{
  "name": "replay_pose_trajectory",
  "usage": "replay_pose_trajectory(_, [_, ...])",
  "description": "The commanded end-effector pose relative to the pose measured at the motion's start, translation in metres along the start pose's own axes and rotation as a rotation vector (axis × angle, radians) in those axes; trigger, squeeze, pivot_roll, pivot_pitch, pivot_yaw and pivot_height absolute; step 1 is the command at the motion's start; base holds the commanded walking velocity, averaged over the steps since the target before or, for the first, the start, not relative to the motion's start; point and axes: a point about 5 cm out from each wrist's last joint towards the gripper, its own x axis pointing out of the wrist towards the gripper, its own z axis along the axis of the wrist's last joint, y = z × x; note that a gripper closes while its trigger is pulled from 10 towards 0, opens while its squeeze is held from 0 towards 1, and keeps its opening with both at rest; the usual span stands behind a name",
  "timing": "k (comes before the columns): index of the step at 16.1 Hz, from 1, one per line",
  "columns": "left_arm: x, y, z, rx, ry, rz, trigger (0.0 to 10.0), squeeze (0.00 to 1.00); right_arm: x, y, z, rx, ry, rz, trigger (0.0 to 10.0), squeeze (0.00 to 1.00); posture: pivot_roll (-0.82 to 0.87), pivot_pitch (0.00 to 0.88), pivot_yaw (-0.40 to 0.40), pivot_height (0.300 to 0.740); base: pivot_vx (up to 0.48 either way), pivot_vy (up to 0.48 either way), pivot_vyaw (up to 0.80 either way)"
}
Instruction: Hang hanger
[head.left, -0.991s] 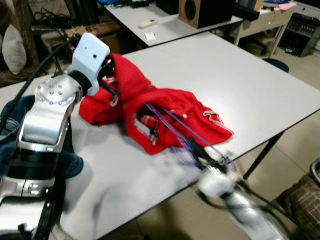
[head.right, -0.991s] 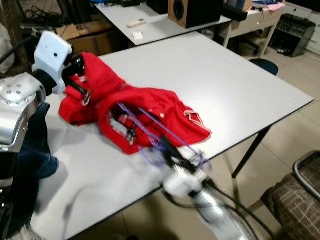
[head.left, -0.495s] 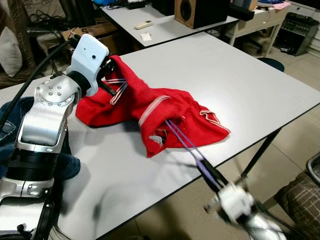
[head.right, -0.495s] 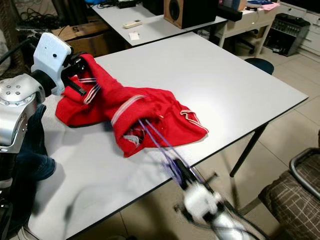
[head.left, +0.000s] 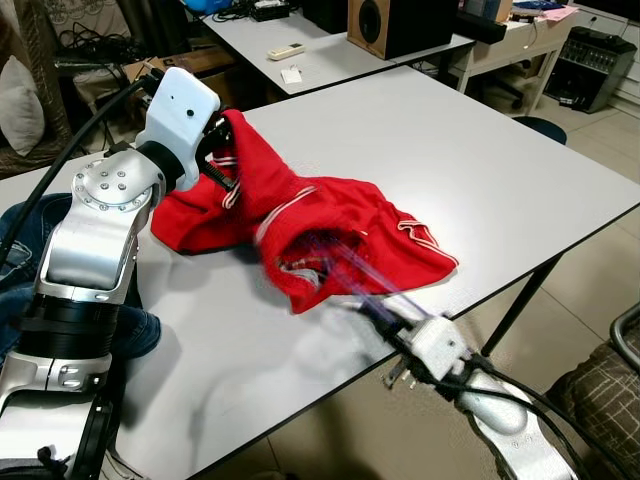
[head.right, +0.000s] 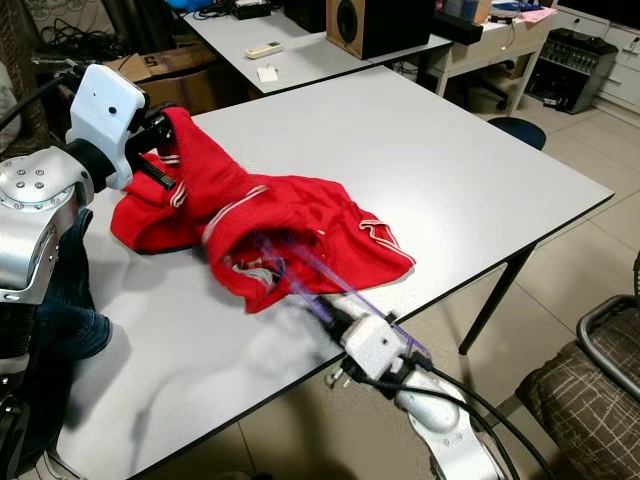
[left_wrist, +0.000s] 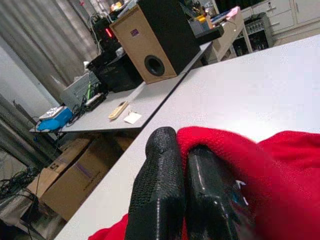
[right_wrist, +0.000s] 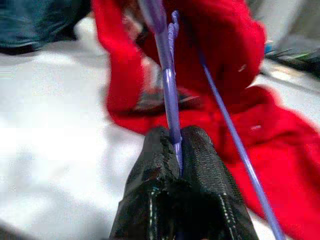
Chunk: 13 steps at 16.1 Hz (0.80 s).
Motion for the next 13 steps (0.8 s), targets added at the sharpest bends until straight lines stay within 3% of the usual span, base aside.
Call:
replay_pose_trajectory(1, [0.000,0.005,0.005,0.021,-0.008,0.010,0.0,0.00,0.001,0.010,-0.008,0.074,0.032,0.070,10.0,0.00,0.05,0.018,0.099,0.740,0.000,0.000,0.00])
replay_pose_trajectory(4, [0.000,0.005,0.006,0.021,-0.007,0.009,0.0,0.00,0.005,0.008,-0.003,0.046,0.021,0.099,10.0,0.00,0.05,0.021,0.101,0.740,0.000,0.000,0.00])
replay_pose_trajectory(5, [0.000,0.005,0.006,0.020,-0.009,0.008,0.0,0.00,0.011,-0.001,-0.001,-0.022,0.010,0.023,10.0,0.00,0.05,0.022,0.103,0.740,0.000,0.000,0.00])
replay_pose_trajectory(7, [0.000,0.005,0.006,0.020,-0.011,0.004,0.0,0.00,0.023,-0.009,0.012,-0.063,-0.064,-0.025,10.0,0.00,0.05,0.023,0.106,0.740,0.000,0.000,0.00])
replay_pose_trajectory(8, [0.000,0.005,0.006,0.020,-0.011,0.003,0.0,0.00,0.029,-0.010,0.020,-0.015,-0.117,-0.043,10.0,0.00,0.05,0.023,0.106,0.740,0.000,0.000,0.00])
replay_pose_trajectory(9, [0.000,0.005,0.006,0.019,-0.011,0.002,0.0,0.00,0.031,-0.008,0.023,-0.069,-0.131,-0.019,10.0,0.00,0.05,0.024,0.105,0.740,0.000,0.000,0.00])
replay_pose_trajectory(10, [0.000,0.004,0.006,0.019,-0.010,0.001,0.0,0.00,0.031,-0.013,0.035,-0.055,-0.228,-0.106,10.0,0.00,0.06,0.024,0.104,0.740,0.000,0.000,0.00])
replay_pose_trajectory(12, [0.000,0.004,0.006,0.024,-0.007,0.002,0.0,0.00,0.024,-0.013,0.045,-0.080,-0.290,-0.146,10.0,0.00,0.07,0.021,0.097,0.740,0.000,0.000,0.00])
replay_pose_trajectory(13, [-0.002,0.006,0.006,0.026,-0.003,0.011,0.0,0.00,0.009,-0.012,0.049,-0.096,-0.313,-0.191,10.0,0.00,0.08,0.022,0.086,0.740,0.000,0.000,0.00])
